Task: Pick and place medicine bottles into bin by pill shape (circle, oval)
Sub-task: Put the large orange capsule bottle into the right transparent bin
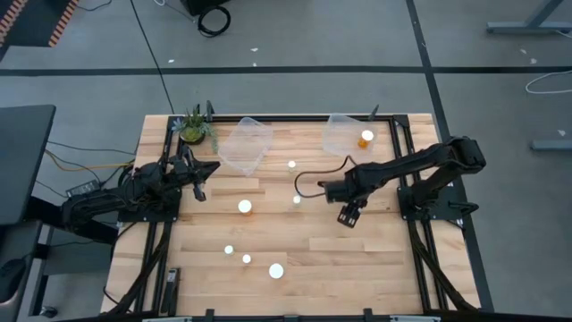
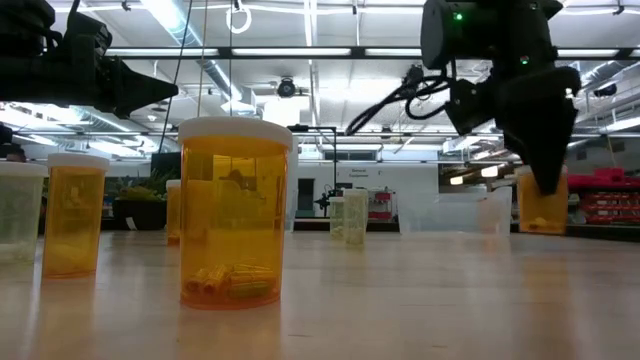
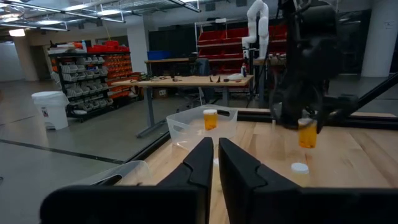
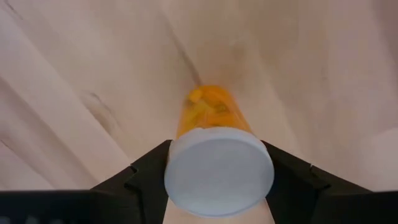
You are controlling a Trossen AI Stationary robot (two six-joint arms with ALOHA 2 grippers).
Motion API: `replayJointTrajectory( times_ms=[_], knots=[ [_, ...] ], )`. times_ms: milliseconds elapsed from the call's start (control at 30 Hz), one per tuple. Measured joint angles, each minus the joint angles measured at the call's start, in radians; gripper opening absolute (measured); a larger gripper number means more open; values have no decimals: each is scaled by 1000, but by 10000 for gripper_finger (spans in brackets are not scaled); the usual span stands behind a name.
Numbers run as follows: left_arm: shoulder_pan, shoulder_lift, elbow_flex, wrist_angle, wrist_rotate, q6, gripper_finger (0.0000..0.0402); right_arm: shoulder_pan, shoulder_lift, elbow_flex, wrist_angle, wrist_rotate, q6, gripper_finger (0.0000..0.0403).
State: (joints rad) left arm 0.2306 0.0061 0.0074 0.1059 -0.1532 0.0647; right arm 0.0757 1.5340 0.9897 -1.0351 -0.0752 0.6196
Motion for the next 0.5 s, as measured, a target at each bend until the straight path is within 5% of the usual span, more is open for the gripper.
replayJointTrajectory(
  times_ms=[500],
  knots=[
    [0, 0, 0, 0, 0, 0, 32, -301, -121, 22, -41, 32, -226, 224]
  ],
)
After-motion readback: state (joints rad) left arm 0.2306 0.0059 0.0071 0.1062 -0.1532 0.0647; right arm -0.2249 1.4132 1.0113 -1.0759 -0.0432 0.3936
